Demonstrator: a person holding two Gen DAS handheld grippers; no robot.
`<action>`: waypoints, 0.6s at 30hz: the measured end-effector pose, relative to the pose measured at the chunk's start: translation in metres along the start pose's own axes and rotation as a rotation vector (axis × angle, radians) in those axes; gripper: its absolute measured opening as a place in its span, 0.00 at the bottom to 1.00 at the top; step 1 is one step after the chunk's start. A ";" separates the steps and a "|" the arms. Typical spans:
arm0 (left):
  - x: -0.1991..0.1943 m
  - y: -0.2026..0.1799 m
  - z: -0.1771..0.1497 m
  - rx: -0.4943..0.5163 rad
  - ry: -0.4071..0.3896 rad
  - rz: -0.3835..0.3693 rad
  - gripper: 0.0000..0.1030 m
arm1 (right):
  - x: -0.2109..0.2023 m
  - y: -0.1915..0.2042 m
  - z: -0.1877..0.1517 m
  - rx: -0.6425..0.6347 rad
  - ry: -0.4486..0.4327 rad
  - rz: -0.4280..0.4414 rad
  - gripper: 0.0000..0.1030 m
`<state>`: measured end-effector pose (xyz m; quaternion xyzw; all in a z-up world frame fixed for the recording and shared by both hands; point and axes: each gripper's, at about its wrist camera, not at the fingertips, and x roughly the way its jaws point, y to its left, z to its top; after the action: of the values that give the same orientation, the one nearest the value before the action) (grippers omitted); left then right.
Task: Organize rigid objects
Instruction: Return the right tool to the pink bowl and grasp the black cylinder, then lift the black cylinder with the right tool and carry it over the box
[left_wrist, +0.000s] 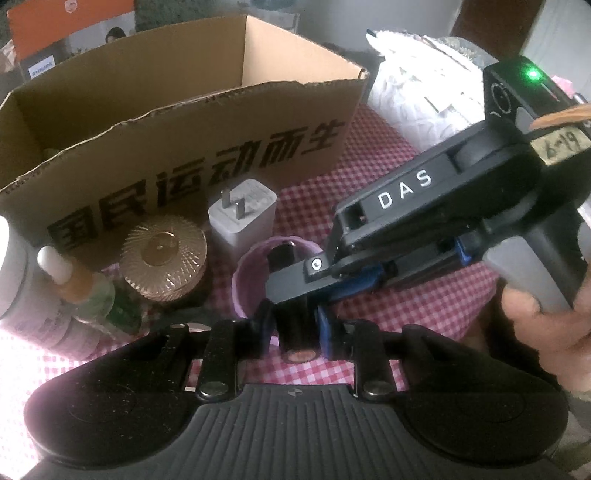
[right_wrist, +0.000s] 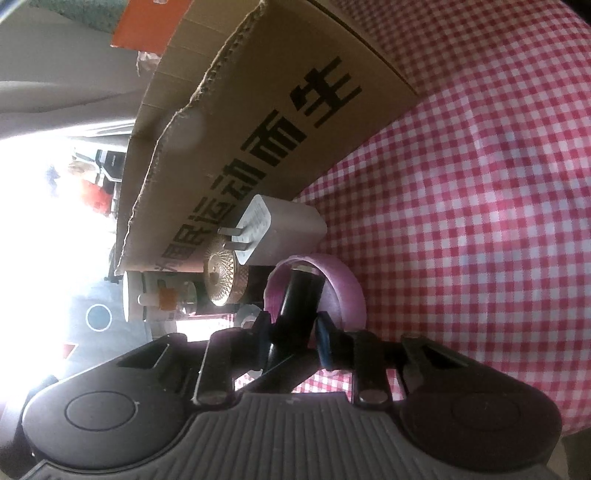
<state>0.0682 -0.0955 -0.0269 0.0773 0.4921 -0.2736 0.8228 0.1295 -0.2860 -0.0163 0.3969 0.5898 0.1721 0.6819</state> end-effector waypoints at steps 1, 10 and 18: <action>0.001 0.000 0.002 0.002 0.005 -0.002 0.24 | 0.000 -0.001 -0.001 0.001 -0.003 0.005 0.27; 0.005 -0.008 0.004 0.012 -0.003 0.007 0.23 | -0.010 -0.016 -0.010 0.012 -0.039 0.044 0.26; -0.009 -0.007 0.000 0.007 -0.031 0.012 0.23 | -0.026 -0.013 -0.019 -0.012 -0.058 0.063 0.26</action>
<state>0.0613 -0.0980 -0.0186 0.0791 0.4780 -0.2715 0.8316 0.1020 -0.3057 -0.0083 0.4160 0.5560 0.1853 0.6953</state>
